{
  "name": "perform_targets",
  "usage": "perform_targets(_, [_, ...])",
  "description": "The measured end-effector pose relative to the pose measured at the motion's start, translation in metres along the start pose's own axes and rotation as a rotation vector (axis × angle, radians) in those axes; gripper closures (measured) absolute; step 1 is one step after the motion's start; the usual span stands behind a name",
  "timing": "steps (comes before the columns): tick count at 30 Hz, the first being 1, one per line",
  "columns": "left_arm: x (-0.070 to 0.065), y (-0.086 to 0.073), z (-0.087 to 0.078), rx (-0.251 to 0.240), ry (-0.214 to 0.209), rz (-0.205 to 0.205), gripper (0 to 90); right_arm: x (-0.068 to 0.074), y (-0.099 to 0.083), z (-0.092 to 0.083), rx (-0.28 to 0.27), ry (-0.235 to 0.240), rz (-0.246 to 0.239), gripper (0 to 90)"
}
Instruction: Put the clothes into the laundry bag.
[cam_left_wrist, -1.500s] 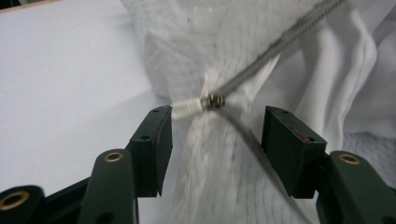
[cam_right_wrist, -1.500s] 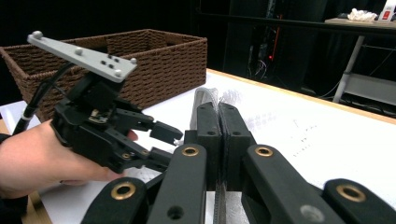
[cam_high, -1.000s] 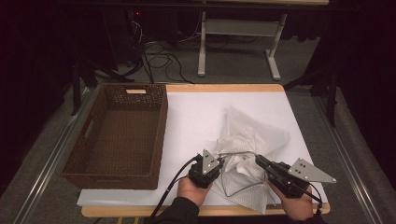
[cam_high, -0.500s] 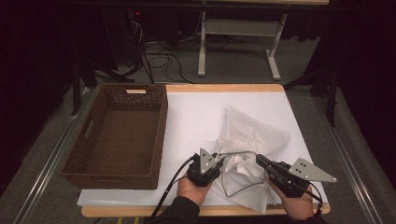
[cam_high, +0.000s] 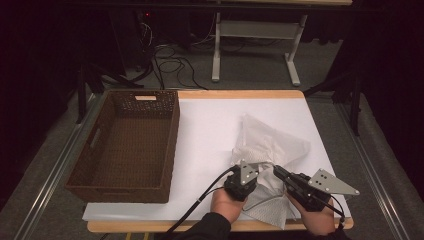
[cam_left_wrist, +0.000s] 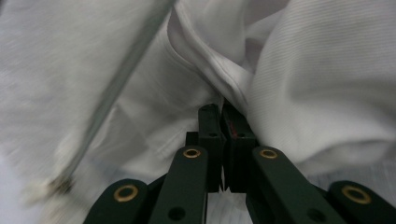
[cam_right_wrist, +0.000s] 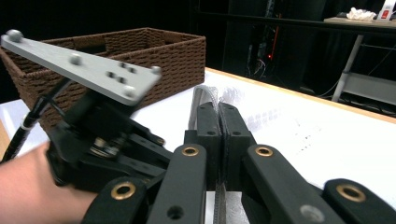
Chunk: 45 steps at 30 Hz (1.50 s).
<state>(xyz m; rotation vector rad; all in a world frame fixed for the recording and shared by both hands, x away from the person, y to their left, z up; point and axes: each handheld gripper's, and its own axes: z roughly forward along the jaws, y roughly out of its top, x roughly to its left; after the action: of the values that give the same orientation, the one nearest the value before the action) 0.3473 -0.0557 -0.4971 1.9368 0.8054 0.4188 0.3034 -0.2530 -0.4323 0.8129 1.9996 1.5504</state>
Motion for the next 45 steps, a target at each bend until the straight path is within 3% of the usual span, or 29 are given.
perform_targets(3, [-0.005, 0.004, 0.015, -0.02, 0.013, -0.002, 86.6, -0.003, -0.002, 0.0, 0.008, -0.008, 0.006, 89.8])
perform_targets(7, [-0.002, 0.003, 0.017, -0.007, 0.005, -0.017, 79.9, -0.007, -0.003, -0.001, 0.011, -0.011, 0.018, 89.9])
perform_targets(11, [0.007, -0.003, -0.003, 0.012, 0.009, -0.016, 56.3, -0.006, -0.004, 0.0, 0.012, -0.01, 0.025, 89.9])
perform_targets(16, [0.019, -0.012, -0.039, 0.006, -0.006, -0.022, 48.7, -0.003, -0.004, 0.001, 0.014, -0.003, 0.012, 89.8])
perform_targets(21, [0.029, -0.02, -0.062, 0.008, 0.033, -0.011, 43.5, 0.0, -0.003, 0.001, 0.017, -0.001, 0.011, 89.8])
perform_targets(24, [0.041, -0.025, -0.069, -0.018, 0.058, -0.028, 50.4, -0.001, -0.003, 0.001, 0.014, -0.004, 0.009, 89.8])
perform_targets(26, [0.051, -0.027, -0.065, -0.004, 0.071, -0.06, 52.9, -0.001, -0.003, 0.001, 0.014, -0.003, 0.009, 89.8])
perform_targets(29, [0.058, -0.031, -0.049, 0.09, 0.105, -0.068, 47.9, 0.0, -0.002, 0.001, 0.014, 0.0, 0.005, 89.9])
perform_targets(31, [0.061, -0.034, -0.039, 0.147, 0.096, -0.091, 45.3, 0.001, -0.002, 0.0, 0.014, 0.006, 0.007, 89.8])
perform_targets(33, [0.063, -0.037, -0.037, 0.155, 0.031, -0.11, 67.1, 0.002, -0.001, 0.0, 0.011, 0.011, 0.006, 89.8])
perform_targets(34, [0.063, -0.037, -0.038, 0.157, 0.03, -0.115, 76.6, 0.002, -0.001, 0.0, 0.015, 0.011, 0.006, 89.8])
perform_targets(35, [0.063, -0.037, -0.041, 0.153, 0.031, -0.116, 85.8, 0.003, -0.002, 0.0, 0.016, 0.015, 0.003, 89.8])
perform_targets(36, [0.064, -0.036, -0.046, 0.148, 0.041, -0.109, 87.5, 0.004, -0.002, 0.0, 0.016, 0.012, 0.002, 89.8])
perform_targets(41, [0.073, -0.039, -0.084, 0.089, 0.105, -0.117, 88.1, 0.011, -0.009, 0.003, 0.054, 0.036, -0.017, 89.8])
perform_targets(45, [0.078, -0.055, -0.1, 0.089, 0.108, -0.178, 87.9, 0.021, -0.024, 0.013, 0.152, 0.075, -0.031, 89.8])
